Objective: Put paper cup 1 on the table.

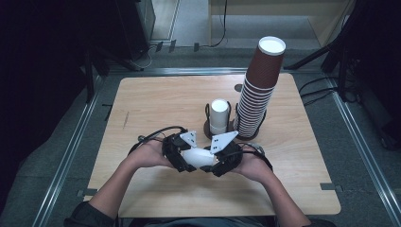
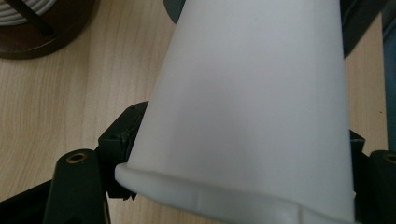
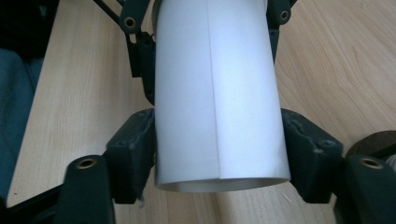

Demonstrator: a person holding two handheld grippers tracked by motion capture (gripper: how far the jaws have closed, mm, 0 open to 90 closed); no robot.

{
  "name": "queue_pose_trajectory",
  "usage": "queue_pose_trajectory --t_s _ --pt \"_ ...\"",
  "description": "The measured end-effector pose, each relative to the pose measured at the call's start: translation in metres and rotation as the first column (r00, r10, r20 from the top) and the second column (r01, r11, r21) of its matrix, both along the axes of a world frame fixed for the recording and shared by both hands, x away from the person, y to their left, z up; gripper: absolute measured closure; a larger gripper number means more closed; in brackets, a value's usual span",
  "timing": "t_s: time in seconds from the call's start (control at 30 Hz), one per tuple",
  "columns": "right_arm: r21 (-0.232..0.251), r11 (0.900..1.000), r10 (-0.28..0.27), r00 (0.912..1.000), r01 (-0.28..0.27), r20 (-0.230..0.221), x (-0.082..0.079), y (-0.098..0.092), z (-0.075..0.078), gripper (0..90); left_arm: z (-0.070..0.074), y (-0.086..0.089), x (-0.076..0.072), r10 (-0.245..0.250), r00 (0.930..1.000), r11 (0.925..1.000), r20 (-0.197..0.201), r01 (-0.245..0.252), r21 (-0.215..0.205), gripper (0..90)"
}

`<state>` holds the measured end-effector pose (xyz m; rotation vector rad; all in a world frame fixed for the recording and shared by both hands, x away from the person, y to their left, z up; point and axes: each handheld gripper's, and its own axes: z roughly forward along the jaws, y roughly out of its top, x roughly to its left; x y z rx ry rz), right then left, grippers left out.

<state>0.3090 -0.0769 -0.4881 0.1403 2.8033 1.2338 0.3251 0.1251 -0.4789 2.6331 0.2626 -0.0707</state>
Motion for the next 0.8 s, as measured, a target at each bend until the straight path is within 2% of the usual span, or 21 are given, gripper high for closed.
queue_pose_trajectory --t_s 0.2,0.4,0.5,0.6,0.67,0.7,0.8 --pt "0.003 1.000 0.009 1.0000 -0.009 -0.004 -0.001 -0.001 0.003 35.2 0.002 0.002 0.000 -0.008 0.9999 0.9997 -0.008 0.008 -0.023 23.1" --pt "0.031 1.000 0.006 1.0000 -0.006 -0.003 0.001 -0.007 0.006 34.7 0.006 0.009 0.000 0.012 0.9999 0.9967 -0.007 -0.013 -0.080 19.0" --pt "0.049 0.999 -0.008 0.9998 0.009 -0.016 0.001 -0.012 0.008 34.6 0.009 0.014 0.002 0.028 0.9995 0.9930 -0.016 -0.029 -0.114 17.1" --pt "0.081 0.996 -0.024 0.9997 0.025 -0.005 0.004 -0.017 0.011 34.4 0.012 0.018 0.002 0.039 0.9992 0.9884 -0.009 -0.040 -0.147 14.9" --pt "0.098 0.994 -0.036 0.9989 0.039 -0.029 0.004 -0.020 0.012 34.3 0.015 0.020 0.002 0.045 0.9989 0.9853 -0.008 -0.046 -0.164 14.2" --pt "0.111 0.993 -0.037 0.9990 0.040 -0.026 0.005 -0.022 0.013 34.4 0.016 0.021 0.002 0.047 0.9989 0.9838 0.000 -0.046 -0.173 13.7" --pt "0.129 0.990 -0.050 0.9983 0.054 -0.031 0.005 -0.025 0.015 34.3 0.019 0.024 0.002 0.062 0.9981 0.9755 -0.004 -0.061 -0.211 13.4"
